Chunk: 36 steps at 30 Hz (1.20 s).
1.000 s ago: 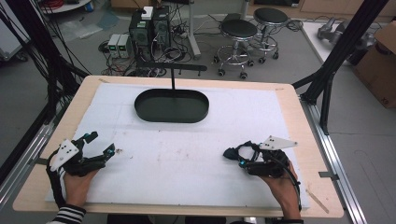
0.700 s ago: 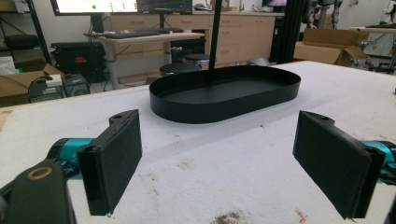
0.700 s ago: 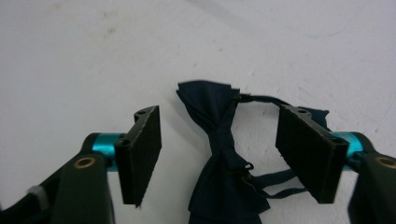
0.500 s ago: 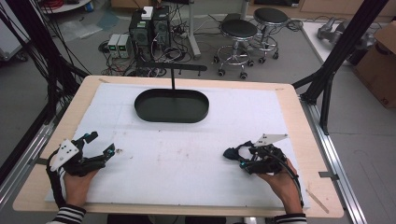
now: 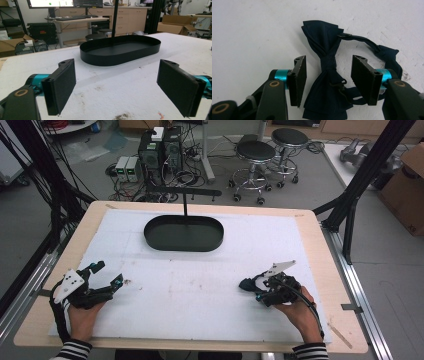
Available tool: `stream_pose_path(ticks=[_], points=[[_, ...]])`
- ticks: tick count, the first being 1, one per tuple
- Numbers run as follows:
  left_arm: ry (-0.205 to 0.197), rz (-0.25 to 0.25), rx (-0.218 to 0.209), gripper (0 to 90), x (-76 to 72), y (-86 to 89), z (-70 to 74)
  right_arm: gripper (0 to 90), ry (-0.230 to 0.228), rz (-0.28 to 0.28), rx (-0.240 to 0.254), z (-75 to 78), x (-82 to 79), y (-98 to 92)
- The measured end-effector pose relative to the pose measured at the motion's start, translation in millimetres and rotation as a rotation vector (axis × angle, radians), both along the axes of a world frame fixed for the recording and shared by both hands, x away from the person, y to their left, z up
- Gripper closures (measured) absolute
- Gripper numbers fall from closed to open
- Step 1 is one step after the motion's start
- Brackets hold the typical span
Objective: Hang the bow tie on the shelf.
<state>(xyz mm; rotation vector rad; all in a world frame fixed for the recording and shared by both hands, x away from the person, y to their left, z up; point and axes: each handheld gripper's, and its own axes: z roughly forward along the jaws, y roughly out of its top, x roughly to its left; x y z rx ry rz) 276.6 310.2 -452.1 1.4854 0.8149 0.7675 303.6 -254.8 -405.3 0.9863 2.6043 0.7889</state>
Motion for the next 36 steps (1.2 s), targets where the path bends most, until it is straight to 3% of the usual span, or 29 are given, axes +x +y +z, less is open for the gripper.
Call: stream_pose_path(ticks=[10, 20, 29, 34, 36], points=[[0.000, 0.000, 0.000, 16.0, 0.0, 0.0, 0.0, 53.1, 0.017, 0.025, -0.109, -6.5, 3.1, 8.5], [0.001, 0.001, 0.000, 16.1, 0.0, 0.0, 0.0, 61.4, 0.044, 0.012, -0.094, -7.5, 6.6, 6.2], [0.000, 0.001, 0.000, 16.1, 0.0, 0.0, 0.0, 61.4, 0.085, 0.020, -0.115, -12.1, 9.3, 11.1], [0.000, 0.001, -0.001, 16.1, 0.0, -0.1, 0.0, 73.0, 0.095, 0.014, -0.114, -11.2, 9.9, 11.2], [0.000, 0.001, -0.001, 16.1, -0.1, -0.2, 0.0, 73.6, 0.099, 0.011, -0.112, -11.0, 10.3, 11.0]])
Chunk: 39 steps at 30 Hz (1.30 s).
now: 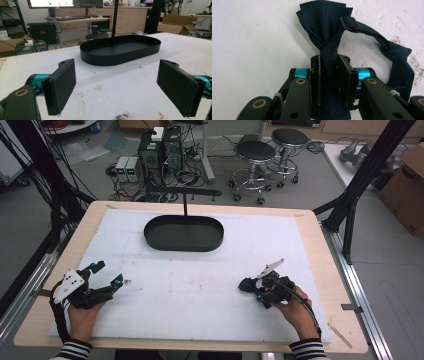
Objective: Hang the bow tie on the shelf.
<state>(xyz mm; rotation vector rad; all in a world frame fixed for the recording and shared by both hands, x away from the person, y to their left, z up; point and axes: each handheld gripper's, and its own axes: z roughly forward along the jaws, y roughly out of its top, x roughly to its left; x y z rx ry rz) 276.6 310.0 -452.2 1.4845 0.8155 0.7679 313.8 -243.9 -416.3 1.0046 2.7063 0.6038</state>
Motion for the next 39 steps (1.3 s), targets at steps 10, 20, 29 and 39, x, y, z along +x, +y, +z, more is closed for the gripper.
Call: stream_pose_path(ticks=[10, 20, 29, 39], points=[[0.000, 0.000, -0.001, 16.1, 0.0, 0.1, 0.0, 75.2, -0.013, -0.012, -0.004, 1.6, -1.6, 0.5], [0.000, 0.000, 0.000, 16.1, 0.0, 0.1, 0.0, 75.2, -0.068, -0.026, 0.069, 8.6, -4.9, -0.1], [0.001, 0.000, -0.002, 16.1, -0.1, 0.0, 0.0, 75.2, -0.140, -0.041, 0.168, 18.5, -5.4, 5.4], [0.000, -0.001, -0.002, 16.1, -0.1, 0.0, 0.0, 75.2, -0.233, -0.092, 0.318, 29.1, 0.4, 10.4]])
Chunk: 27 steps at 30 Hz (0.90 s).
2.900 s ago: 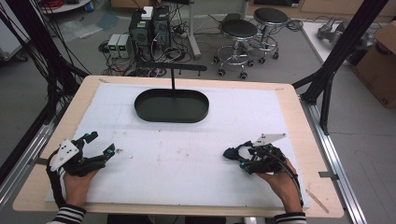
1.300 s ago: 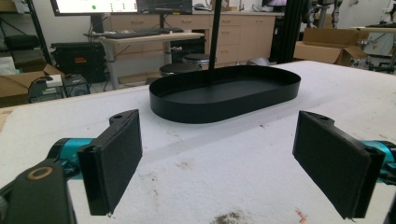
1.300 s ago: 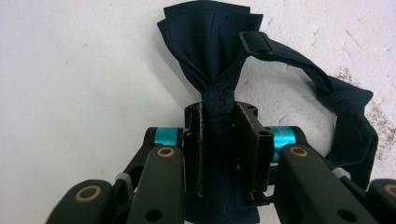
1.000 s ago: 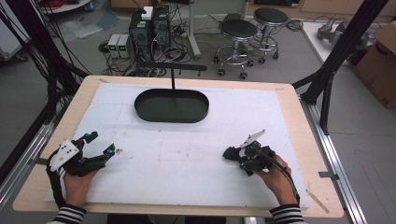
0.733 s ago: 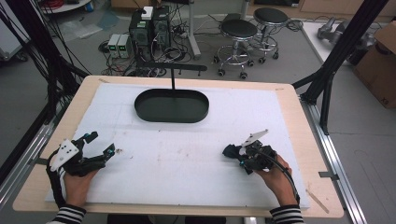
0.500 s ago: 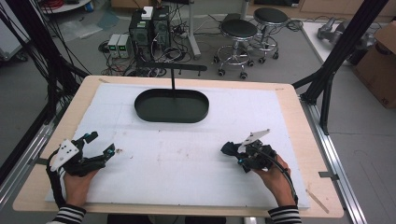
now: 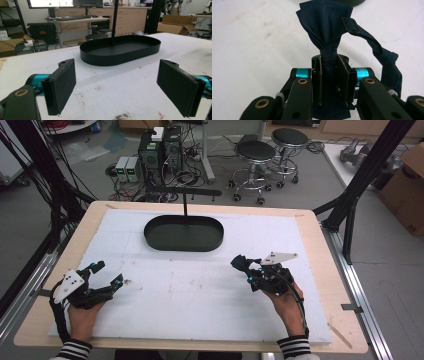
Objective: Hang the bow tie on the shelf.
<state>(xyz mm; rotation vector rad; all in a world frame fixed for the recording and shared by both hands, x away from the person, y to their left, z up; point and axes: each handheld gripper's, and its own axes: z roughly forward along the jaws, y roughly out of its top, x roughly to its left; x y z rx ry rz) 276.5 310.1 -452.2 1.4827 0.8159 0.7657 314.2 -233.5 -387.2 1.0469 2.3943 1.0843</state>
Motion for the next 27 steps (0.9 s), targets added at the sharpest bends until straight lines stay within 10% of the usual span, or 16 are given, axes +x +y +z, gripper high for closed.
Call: stream_pose_path(ticks=[27], points=[[-0.001, 0.000, -0.001, 16.1, 0.2, 0.3, 0.0, 75.1, -0.213, -0.065, 0.215, 30.3, 32.9, 57.9]])
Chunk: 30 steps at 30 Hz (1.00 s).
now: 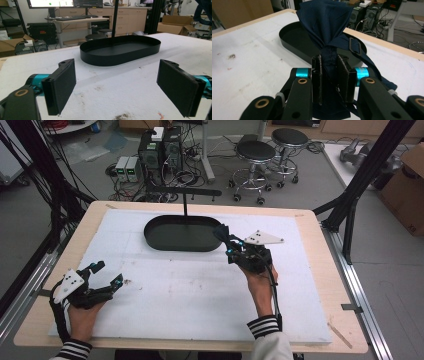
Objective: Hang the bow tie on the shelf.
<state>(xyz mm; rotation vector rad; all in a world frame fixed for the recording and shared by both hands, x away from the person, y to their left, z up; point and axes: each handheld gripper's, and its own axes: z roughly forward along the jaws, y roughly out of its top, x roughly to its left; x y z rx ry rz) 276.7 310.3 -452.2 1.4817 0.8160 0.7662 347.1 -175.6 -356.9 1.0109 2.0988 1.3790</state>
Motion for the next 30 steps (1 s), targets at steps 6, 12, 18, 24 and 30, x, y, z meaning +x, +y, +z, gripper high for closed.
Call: stream_pose_path(ticks=[6, 12, 18, 24, 30], points=[[0.001, 0.001, -0.001, 16.1, 0.1, 0.2, 0.0, 75.1, -0.019, 0.001, 0.037, 6.4, 9.9, 14.6], [0.001, 0.002, -0.002, 16.1, 0.1, 0.2, 0.0, 75.2, -0.032, -0.007, 0.055, 10.1, 17.3, 30.0], [0.002, 0.002, -0.003, 16.1, 0.2, 0.3, -0.1, 75.1, -0.050, -0.008, 0.080, 14.7, 25.7, 44.4], [0.002, 0.002, -0.002, 16.2, 0.2, 0.4, 0.0, 75.1, -0.059, -0.011, 0.105, 20.9, 35.5, 58.8], [0.003, 0.002, -0.003, 16.1, 0.2, 0.5, 0.0, 75.1, -0.069, -0.014, 0.113, 26.2, 44.1, 70.5]])
